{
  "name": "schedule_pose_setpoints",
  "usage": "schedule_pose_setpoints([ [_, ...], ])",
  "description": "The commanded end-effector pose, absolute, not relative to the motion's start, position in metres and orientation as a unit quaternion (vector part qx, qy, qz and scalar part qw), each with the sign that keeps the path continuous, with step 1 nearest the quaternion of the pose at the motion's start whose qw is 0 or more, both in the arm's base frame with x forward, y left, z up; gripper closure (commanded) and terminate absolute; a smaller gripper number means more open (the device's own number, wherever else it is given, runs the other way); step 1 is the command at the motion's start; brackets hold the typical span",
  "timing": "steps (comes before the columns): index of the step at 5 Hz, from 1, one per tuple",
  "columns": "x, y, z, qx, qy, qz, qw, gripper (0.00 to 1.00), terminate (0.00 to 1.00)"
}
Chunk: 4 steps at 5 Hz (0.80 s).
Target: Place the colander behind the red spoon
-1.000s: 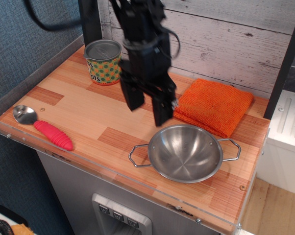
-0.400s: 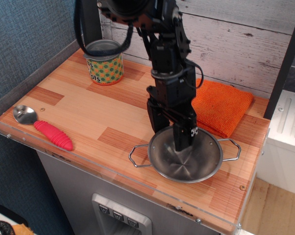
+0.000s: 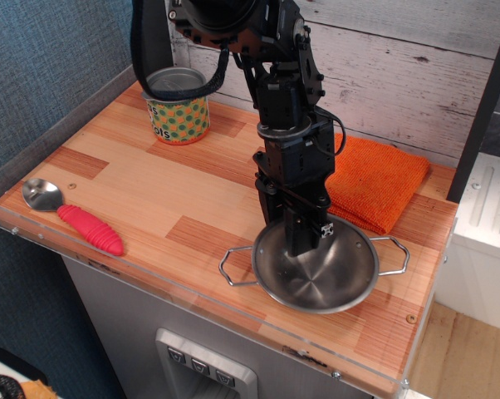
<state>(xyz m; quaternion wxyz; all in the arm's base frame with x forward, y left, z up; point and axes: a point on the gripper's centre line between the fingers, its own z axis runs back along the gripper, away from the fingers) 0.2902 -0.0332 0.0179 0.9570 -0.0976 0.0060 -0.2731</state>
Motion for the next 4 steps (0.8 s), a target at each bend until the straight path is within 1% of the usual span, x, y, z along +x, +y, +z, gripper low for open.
schedule_pose_setpoints([
  [1, 0.293, -0.021, 0.033, -0.105, -0.017, -0.268, 0.957, 1.00, 0.00],
  [2, 0.289, -0.009, 0.046, -0.138, -0.022, -0.270, 0.953, 1.00, 0.00],
  [4, 0.284, 0.016, 0.068, -0.145, -0.030, -0.257, 0.955, 1.00, 0.00],
])
